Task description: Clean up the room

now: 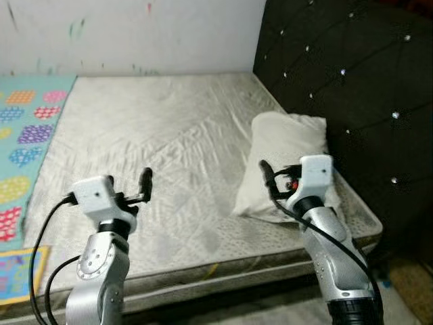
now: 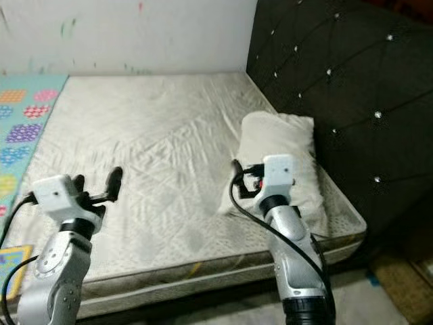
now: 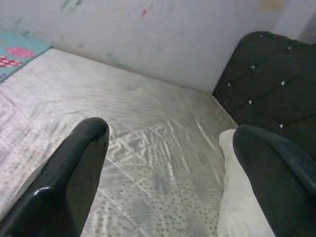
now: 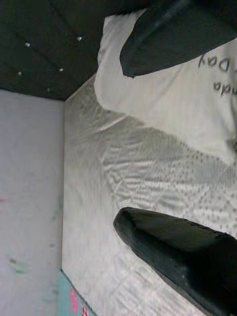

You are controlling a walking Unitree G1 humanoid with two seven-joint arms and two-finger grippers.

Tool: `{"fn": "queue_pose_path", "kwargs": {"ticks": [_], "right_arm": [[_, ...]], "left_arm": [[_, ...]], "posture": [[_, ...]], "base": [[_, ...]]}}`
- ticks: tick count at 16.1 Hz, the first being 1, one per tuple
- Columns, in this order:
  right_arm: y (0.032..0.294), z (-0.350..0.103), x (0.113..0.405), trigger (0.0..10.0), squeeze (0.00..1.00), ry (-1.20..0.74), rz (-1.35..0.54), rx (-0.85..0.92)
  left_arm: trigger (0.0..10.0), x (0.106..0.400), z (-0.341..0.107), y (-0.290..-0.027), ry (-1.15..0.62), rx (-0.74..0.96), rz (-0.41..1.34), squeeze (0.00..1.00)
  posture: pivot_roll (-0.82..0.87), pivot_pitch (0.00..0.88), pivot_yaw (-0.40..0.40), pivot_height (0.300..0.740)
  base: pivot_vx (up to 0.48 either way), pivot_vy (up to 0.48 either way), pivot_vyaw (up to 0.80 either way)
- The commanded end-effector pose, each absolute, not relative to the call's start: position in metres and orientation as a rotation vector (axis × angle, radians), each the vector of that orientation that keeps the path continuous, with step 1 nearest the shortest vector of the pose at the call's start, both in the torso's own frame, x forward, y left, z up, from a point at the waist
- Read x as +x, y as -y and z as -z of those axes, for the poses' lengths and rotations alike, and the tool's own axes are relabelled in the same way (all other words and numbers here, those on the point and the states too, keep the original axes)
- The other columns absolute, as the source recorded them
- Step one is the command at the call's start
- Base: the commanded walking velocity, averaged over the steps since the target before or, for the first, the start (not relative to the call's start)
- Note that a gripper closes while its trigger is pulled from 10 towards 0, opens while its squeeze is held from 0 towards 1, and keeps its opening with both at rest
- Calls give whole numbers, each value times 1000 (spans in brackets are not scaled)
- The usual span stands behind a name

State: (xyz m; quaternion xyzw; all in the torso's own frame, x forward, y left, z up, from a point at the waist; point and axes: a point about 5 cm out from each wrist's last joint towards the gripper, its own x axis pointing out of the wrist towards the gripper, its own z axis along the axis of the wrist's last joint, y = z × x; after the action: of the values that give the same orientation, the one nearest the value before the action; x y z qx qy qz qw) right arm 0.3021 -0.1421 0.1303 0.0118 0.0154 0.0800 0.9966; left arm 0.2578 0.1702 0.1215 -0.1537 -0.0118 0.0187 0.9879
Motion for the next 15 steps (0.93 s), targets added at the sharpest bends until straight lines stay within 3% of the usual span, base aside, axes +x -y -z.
{"fn": "queue_pose_path", "kwargs": {"ticks": [1,5,7,13,15], "right_arm": [[154,-133,302,10000,0,-21,-126,7],[151,-134,302,10000,0,-8,-147,-14],[151,-134,303,10000,0,-8,-150,-17],[151,-134,304,10000,0,-9,-146,-19],[152,-133,305,10000,0,-10,-141,-20]], "left_arm": [[10000,260,-123,-161,18,-306,-7,0],[10000,260,-125,-158,44,-319,23,0],[10000,260,-126,-158,49,-319,32,0],[10000,260,-126,-157,52,-314,36,0],[10000,261,-124,-158,40,-309,25,0]], "posture": [[-146,0,-36,740],[-145,0,-37,740],[-143,0,-39,740],[-143,0,-39,740],[-146,0,-37,740]], "base": [[0,0,0],[0,0,0],[306,0,525],[371,0,0],[0,0,0]]}}
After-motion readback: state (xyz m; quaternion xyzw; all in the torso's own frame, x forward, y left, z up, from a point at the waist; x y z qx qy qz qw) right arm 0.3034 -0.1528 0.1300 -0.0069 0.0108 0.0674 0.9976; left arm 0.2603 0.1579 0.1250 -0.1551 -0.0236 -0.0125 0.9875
